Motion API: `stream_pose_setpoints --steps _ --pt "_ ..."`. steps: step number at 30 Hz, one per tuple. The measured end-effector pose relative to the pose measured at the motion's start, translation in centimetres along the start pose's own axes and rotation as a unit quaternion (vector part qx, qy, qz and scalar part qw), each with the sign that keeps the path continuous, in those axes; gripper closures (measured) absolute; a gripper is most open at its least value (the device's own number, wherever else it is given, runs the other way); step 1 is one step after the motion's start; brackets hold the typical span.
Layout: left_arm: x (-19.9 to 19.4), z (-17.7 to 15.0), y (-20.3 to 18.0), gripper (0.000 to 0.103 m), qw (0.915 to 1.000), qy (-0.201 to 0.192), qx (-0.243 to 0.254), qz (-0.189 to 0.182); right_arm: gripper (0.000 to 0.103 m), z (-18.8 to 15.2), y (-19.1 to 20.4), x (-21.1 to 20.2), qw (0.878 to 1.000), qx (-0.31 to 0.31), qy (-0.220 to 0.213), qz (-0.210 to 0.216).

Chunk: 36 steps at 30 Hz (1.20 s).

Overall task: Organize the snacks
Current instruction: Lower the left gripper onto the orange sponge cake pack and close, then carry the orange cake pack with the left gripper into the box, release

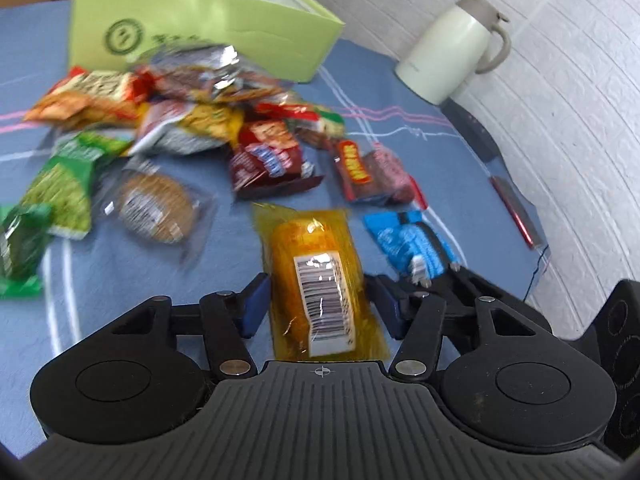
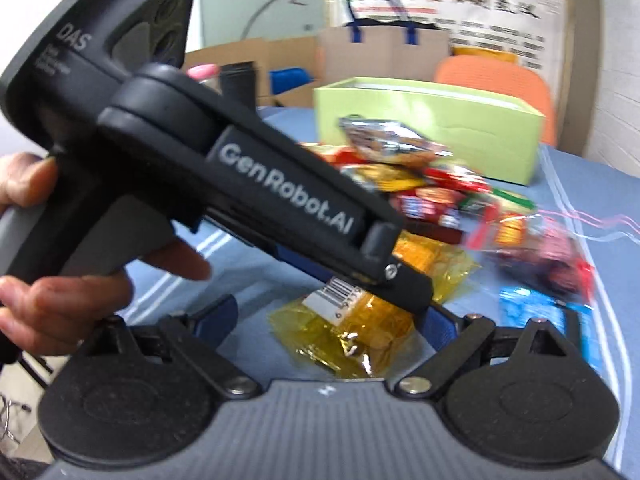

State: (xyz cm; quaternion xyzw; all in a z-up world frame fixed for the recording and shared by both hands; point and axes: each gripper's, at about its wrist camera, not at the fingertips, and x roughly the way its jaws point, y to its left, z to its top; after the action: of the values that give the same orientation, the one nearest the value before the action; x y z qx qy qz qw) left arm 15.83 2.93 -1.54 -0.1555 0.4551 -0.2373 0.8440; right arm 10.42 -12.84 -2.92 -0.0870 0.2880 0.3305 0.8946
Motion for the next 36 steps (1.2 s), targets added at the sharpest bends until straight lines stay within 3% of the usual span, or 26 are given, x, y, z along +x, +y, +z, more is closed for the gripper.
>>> stream_pose_setpoints --steps 4,12,16,20,29,32,33,34,36 --pt "-0.9 -0.8 0.2 0.063 0.9999 -0.007 -0.008 0.003 0.01 -0.4 0.0 0.4 1.0 0.017 0.008 -0.001" --pt "-0.6 0.8 0.2 0.035 0.9991 -0.027 -0.008 0.032 0.01 -0.7 0.2 0.2 0.992 0.111 -0.012 -0.058" --pt "-0.5 1.2 0.1 0.035 0.998 -0.029 -0.001 0.057 0.009 -1.1 0.6 0.1 0.992 0.107 -0.021 -0.067" --pt "-0.3 1.2 0.4 0.035 0.9982 -0.024 -0.003 0.055 0.009 -0.8 1.9 0.7 0.997 0.026 0.01 -0.076" --pt "-0.6 0.8 0.3 0.035 0.9985 -0.024 0.003 0.048 0.01 -0.5 1.1 0.1 0.996 0.065 0.012 -0.055" --pt "-0.3 0.1 0.3 0.04 0.9989 -0.023 0.007 0.04 0.011 -0.7 2.0 0.4 0.997 0.033 0.01 -0.074" --pt "-0.3 -0.1 0.1 0.044 0.9986 -0.025 0.018 0.042 0.019 -0.8 2.1 0.3 0.997 0.033 0.002 -0.067" --pt "-0.2 -0.3 -0.2 0.061 0.9987 -0.023 0.025 0.037 0.026 -0.8 2.2 0.2 0.997 0.033 -0.001 -0.063" --pt "-0.4 -0.5 -0.2 0.071 0.9994 -0.023 0.009 0.024 0.028 -0.5 2.2 -0.1 0.998 0.036 0.003 -0.057"
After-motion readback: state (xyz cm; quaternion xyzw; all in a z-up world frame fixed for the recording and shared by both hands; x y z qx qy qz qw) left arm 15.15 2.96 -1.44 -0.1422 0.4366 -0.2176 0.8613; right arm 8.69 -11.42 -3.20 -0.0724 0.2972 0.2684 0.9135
